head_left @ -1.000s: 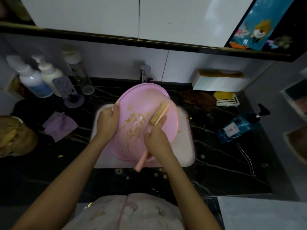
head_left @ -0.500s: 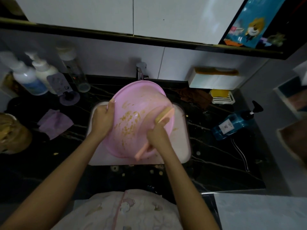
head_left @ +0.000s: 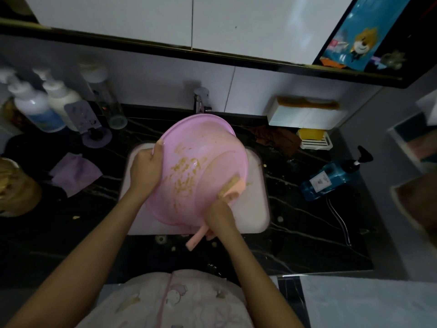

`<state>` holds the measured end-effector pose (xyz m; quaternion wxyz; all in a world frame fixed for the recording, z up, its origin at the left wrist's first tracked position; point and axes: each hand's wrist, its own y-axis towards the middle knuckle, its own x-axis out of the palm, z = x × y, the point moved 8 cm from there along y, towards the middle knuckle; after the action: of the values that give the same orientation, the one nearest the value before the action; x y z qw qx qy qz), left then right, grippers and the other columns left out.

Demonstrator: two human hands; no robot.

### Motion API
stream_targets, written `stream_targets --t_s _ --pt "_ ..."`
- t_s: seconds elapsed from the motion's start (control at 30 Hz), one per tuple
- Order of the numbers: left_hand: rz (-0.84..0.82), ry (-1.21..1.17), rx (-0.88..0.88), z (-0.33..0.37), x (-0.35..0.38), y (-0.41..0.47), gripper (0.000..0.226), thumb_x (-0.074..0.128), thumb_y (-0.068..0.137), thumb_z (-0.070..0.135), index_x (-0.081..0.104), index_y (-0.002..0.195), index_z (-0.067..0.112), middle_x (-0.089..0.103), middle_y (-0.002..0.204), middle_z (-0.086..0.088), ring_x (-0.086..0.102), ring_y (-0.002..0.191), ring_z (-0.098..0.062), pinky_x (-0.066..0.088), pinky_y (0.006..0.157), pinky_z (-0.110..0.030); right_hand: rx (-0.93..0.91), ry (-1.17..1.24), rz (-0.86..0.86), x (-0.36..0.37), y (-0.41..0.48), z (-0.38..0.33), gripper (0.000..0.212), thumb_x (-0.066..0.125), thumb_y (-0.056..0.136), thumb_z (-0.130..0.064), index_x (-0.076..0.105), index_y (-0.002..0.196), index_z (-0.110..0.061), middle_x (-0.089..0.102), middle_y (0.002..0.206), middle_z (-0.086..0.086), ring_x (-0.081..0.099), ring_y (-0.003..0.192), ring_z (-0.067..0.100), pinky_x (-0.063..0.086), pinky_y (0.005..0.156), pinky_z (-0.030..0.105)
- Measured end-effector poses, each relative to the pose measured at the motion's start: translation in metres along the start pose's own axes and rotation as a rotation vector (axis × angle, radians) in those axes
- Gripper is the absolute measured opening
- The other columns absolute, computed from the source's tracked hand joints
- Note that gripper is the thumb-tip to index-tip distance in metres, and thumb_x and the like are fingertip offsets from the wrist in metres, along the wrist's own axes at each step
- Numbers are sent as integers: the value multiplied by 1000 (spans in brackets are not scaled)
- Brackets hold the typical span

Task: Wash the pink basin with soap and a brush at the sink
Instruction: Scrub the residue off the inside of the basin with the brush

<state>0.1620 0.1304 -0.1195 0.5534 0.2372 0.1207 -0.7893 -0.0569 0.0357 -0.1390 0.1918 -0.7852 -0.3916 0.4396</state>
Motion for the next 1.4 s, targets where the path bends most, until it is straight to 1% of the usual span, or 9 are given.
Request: stream_targets --t_s 0.07,0.23,0.37,0.47,0.57,0.73,0.93,1.2,1.4 --pt "-14 6 15 2 0 -2 58 27 91 60 42 56 16 52 59 -7 52 65 -34 44 64 -42 42 5 -145 15 -7 6 54 44 93 -13 26 143 -2 58 115 24 63 74 28 56 60 36" --pt "-57 121 -37 1 -2 -1 56 17 102 40 58 96 2 61 106 -24 56 101 -36 40 84 -38 -213 -82 -289 31 -59 -30 82 37 97 -21 -31 143 -11 53 126 13 56 98 21 47 87 31" --pt "-172 41 10 -12 0 0 59 22 95 52 55 114 8 58 119 -12 53 111 -27 39 96 -34 -462 -67 0 -21 -71 -71 81 35 96 -14 -27 143 -37 53 78 -1 50 60 12 42 53 21" --pt "-213 -79 42 -10 -1 -8 52 26 91 51 61 105 15 61 105 -3 55 101 -21 42 93 -34 -594 -282 193 -41 -54 -86 76 36 97 -13 -15 145 -40 45 61 -1 40 50 12 26 44 24" --pt "-189 -60 55 -8 -5 -23 35 33 91 42 58 77 23 62 80 2 56 81 -19 41 72 -31 -590 -518 219 -44 -35 -88 60 31 102 -28 -4 150 -37 60 83 7 55 70 24 30 56 30" --pt "-169 93 114 -33 -12 -52 32 40 90 48 49 66 28 54 66 5 50 65 -13 32 57 -30 -580 -687 289 -54 -25 -87 57 21 102 -38 0 152 -19 63 104 13 60 90 32 36 65 35" --pt "-209 -59 9 -54 10 -70 28 38 100 26 45 74 27 56 72 5 53 69 -13 36 62 -28 -536 -288 193 -97 -2 -79 45 35 101 -30 33 146 -27 60 127 11 56 112 28 41 79 29" --pt "-68 -28 223 12 -1 -27 32 30 86 50 34 63 28 41 55 7 41 53 -2 33 53 -23 -366 -20 188 -155 59 -36 42 41 99 -31 42 141 -26 62 118 4 58 95 16 44 75 26" --pt "-94 -78 197 14 10 -12 47 34 83 59 51 64 20 51 58 8 45 56 1 39 60 -31 -564 -300 274 -133 48 -60 44 35 101 -33 37 144 -27 66 110 17 61 104 33 45 77 33"
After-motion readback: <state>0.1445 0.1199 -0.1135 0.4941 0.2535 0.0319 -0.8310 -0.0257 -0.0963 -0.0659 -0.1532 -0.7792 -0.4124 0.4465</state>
